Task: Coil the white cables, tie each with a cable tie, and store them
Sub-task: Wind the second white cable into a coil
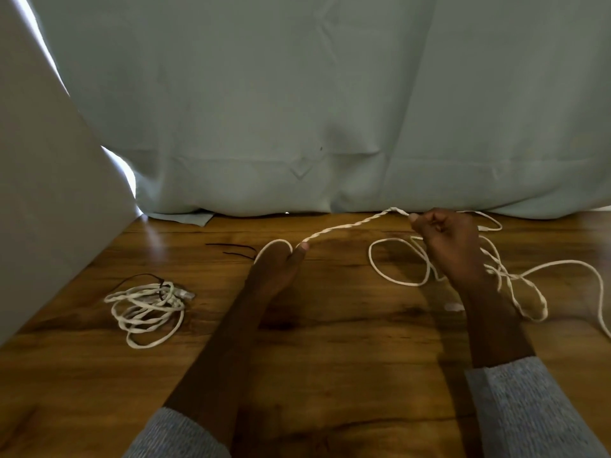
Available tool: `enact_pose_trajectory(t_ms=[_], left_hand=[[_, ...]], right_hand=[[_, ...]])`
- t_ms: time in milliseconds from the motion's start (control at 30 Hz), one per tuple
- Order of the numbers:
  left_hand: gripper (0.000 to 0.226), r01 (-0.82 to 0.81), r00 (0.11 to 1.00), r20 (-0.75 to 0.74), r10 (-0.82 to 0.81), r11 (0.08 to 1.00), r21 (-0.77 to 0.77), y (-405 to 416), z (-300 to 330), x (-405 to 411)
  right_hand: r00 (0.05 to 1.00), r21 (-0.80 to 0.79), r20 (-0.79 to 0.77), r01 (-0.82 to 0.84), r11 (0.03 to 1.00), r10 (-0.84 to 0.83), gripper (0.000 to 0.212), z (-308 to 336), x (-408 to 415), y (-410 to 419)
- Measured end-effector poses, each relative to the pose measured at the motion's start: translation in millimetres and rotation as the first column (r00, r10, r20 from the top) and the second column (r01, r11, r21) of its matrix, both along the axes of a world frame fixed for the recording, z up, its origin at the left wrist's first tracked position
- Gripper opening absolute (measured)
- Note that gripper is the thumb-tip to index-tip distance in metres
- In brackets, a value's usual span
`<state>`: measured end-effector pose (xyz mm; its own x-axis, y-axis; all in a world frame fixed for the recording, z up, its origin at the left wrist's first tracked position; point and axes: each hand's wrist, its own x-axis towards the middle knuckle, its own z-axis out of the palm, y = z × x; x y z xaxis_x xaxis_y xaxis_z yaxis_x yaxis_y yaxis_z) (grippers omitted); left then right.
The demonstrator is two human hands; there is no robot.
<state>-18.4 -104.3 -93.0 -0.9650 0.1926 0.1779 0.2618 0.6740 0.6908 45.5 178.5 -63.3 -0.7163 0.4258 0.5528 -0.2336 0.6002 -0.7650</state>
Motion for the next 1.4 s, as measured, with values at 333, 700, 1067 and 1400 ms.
enact_pose_trajectory(t_ms=[333,700,1067,1400], left_hand=[[0.047,0.268,0.609,0.450,-0.653,0.703,0.659,20,8,35],[0.045,0.017,0.248,0.204,-0.947,0.215,0.977,20,10,29],[0.074,0.051,0.455,0.384,-0.803,0.455,0.889,22,12,35],[0.027,0.199,0.421,0.191,-0.887,0.296,0.934,23,13,43]], right_hand=[[0.952,0.775,0.055,0.150,0.614,-0.302,0.061,-10,-15,-51],[0.994,0.872,0.112,-0.108,0.477,0.019,0.070,-22,-21,-73],[0.933,0.745,-0.194,-0.061,0.664,0.303,0.031,-15,-23,-84],[0.989,0.743,-0.052,-0.054,0.667,0.137,0.045,-21,-22,-67]])
